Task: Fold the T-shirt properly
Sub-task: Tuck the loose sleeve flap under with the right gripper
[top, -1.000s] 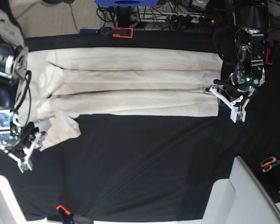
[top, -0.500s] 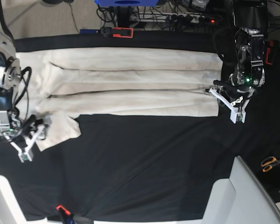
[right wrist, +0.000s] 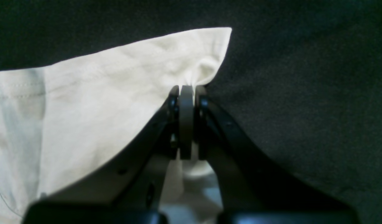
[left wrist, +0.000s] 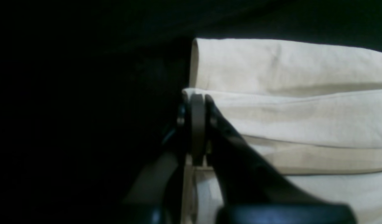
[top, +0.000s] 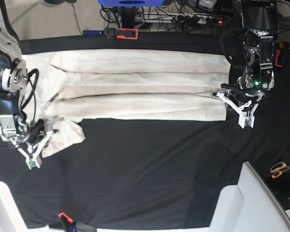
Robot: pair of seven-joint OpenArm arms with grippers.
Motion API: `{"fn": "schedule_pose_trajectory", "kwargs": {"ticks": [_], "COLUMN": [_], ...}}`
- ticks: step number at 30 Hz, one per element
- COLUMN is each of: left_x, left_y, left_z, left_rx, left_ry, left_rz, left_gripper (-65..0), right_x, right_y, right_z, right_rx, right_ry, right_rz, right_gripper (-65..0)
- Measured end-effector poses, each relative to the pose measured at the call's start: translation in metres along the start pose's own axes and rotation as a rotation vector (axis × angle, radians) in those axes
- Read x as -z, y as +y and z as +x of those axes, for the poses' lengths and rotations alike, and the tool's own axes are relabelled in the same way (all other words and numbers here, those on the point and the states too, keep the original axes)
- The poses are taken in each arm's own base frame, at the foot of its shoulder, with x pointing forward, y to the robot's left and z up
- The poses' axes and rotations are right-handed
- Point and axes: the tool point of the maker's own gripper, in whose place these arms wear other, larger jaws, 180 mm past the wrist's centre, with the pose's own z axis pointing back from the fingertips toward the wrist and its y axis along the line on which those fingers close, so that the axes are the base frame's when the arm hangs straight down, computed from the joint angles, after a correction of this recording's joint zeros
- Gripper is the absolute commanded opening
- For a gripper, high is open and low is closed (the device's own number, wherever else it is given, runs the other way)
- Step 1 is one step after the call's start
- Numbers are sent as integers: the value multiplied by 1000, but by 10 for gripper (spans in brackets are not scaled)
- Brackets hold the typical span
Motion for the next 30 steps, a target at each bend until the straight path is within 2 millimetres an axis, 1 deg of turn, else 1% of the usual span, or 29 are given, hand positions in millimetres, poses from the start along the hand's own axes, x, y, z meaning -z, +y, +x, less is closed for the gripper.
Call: {"fn": "schedule_pose_trajectory", "kwargs": {"ticks": [2,4,7,9,11,14,21,27,30], "left_x": [0,0,0,0,0,0,0,0,-3], "left_y": [0,0,0,-1,0,-1,-1,-1,-1], "left_z": [0,0,1,2,2,1,2,2,6], "left_rx": [0,0,0,0,0,0,0,0,7], "left_ry": [0,0,-1,-6,-6,-2,-4,-6,-13], "left_rz": [0,0,0,-2,-1,-1,-1,-2,-2], "left_gripper": [-650,-650,-650,-650,-650,-650,-650,-650,-650], "right_x": [-1,-5,-16,-26,-36,-49,-78,-108,-128], "right_y": [-2,-9,-27,-35,-39,-36,-34,-29,-27], "right_z": [3,10,14,23,30,31,5,-7,-13], "right_rx": [-14,-36,-79,-109,-138,-167,-208,-225,-235], "right_ry": [-2,-21,10,0,-10,3,74,105,124], "right_rz": [-9,-34,-97,-141,-182,-214,-284,-340,-374], "right_gripper": [-648,-648,-650,-650,-650,-650,-650,-650,-650]}}
